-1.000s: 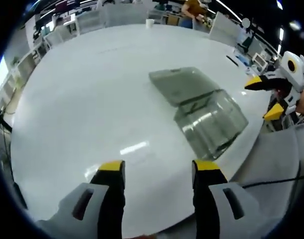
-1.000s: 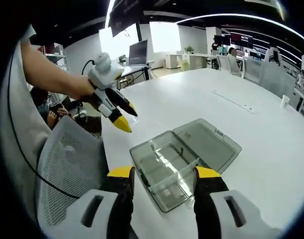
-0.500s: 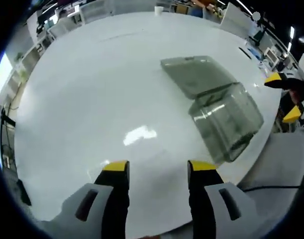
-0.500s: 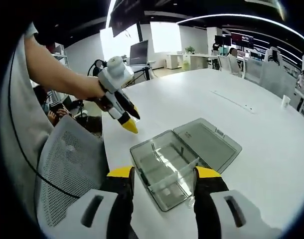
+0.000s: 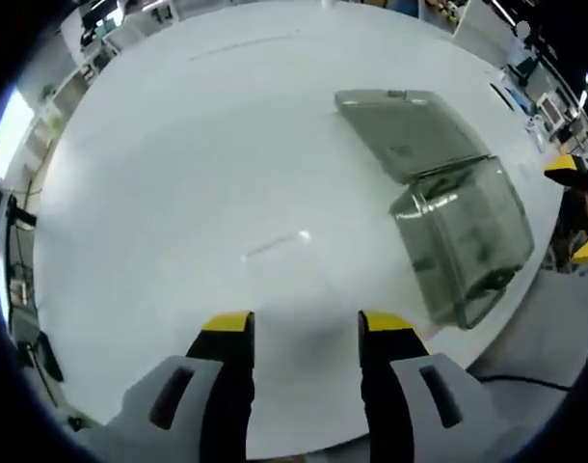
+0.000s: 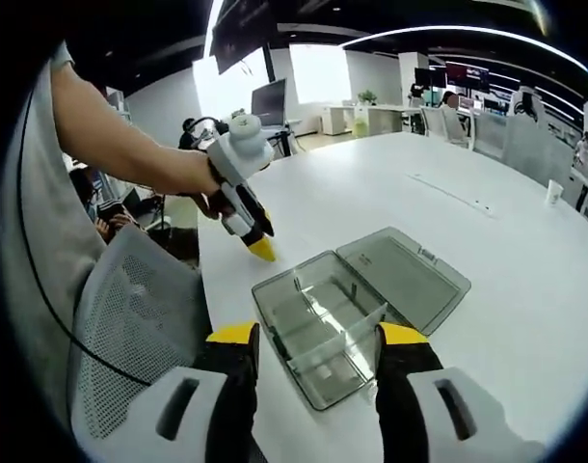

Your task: Insert the divider into the dual guide fixture by aligning both edges with the guide slots and pushing it downward to the bottom, including one-sided entry, uneven engagement, binding, and posture correction.

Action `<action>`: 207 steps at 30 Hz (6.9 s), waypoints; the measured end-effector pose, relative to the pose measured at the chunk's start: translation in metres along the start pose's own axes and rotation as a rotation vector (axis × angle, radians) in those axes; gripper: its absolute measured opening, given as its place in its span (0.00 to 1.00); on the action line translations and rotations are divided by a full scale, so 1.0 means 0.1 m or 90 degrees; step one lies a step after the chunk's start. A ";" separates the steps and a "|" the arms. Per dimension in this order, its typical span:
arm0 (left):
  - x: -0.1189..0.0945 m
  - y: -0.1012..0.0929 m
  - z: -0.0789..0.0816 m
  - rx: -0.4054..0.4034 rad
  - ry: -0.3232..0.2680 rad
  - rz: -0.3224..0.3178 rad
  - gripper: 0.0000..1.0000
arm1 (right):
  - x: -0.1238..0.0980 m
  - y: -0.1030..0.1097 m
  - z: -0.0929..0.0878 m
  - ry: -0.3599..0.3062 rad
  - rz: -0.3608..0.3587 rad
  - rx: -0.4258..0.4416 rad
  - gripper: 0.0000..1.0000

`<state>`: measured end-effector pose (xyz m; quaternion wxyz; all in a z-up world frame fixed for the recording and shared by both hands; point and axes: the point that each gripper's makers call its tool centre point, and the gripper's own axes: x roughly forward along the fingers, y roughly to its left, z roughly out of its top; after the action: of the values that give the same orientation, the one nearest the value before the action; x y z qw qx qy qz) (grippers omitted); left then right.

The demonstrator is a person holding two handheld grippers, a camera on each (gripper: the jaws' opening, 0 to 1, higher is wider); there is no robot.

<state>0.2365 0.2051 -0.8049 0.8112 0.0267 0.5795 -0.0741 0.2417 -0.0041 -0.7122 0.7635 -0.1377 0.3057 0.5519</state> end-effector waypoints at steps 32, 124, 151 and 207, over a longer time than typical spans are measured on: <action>0.14 0.06 0.03 -0.027 0.079 0.054 0.41 | -0.02 -0.07 -0.02 -0.010 0.000 0.015 0.42; -0.18 -0.10 -0.11 -0.017 -0.013 -0.087 0.29 | -0.16 -0.01 0.02 -0.005 -0.015 0.005 0.42; -0.57 -0.37 0.01 -0.042 -0.113 -0.159 0.29 | -0.26 -0.03 0.09 -0.019 -0.007 0.020 0.43; -1.35 -1.36 0.43 -0.008 -0.277 -0.437 0.29 | -0.35 0.24 0.74 -0.143 0.147 0.112 0.43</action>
<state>0.2130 0.0769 -0.6579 0.8432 -0.1895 0.3700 -0.3409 0.2354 0.0185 -0.6303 0.7335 0.0282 0.2798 0.6188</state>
